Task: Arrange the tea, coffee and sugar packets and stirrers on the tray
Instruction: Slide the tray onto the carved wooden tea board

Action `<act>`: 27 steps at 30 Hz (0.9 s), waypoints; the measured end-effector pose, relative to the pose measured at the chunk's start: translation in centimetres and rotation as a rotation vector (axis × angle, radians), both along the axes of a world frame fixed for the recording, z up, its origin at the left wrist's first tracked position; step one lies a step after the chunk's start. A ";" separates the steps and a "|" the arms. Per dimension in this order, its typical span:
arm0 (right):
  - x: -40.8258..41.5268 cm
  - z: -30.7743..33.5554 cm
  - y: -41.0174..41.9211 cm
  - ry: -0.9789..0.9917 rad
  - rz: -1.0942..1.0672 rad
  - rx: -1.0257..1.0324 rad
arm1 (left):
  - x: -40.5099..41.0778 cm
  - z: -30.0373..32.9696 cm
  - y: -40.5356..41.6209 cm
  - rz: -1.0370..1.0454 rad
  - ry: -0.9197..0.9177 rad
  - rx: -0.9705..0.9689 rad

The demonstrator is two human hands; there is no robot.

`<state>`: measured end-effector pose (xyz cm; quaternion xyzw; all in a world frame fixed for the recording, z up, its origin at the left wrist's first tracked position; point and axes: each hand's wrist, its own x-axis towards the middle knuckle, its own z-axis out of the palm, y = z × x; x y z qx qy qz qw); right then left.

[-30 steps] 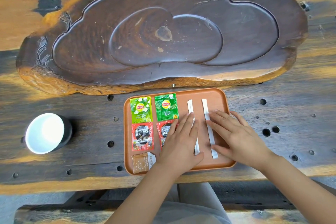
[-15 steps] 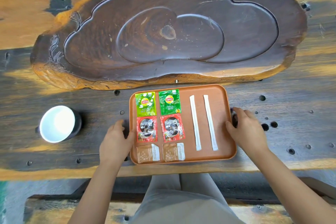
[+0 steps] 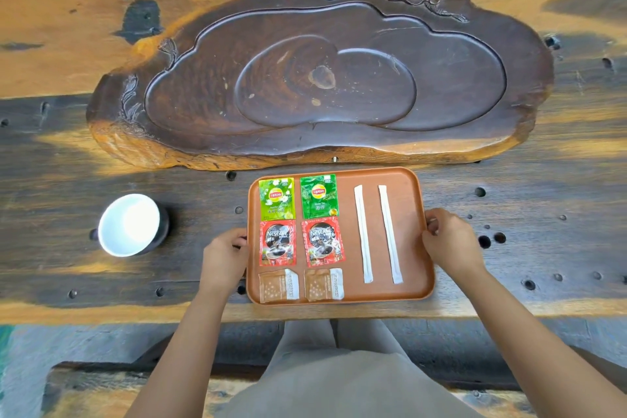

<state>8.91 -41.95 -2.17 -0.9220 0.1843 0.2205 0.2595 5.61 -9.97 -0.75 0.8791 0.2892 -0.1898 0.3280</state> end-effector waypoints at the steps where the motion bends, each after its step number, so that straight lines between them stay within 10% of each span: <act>1: -0.1 0.3 0.0 -0.001 -0.006 0.007 | -0.2 0.3 0.1 0.012 -0.004 -0.012; 27: 18.2 9.2 2.3 -0.343 -0.021 0.051 | 18.7 7.9 6.6 0.008 -0.236 -0.230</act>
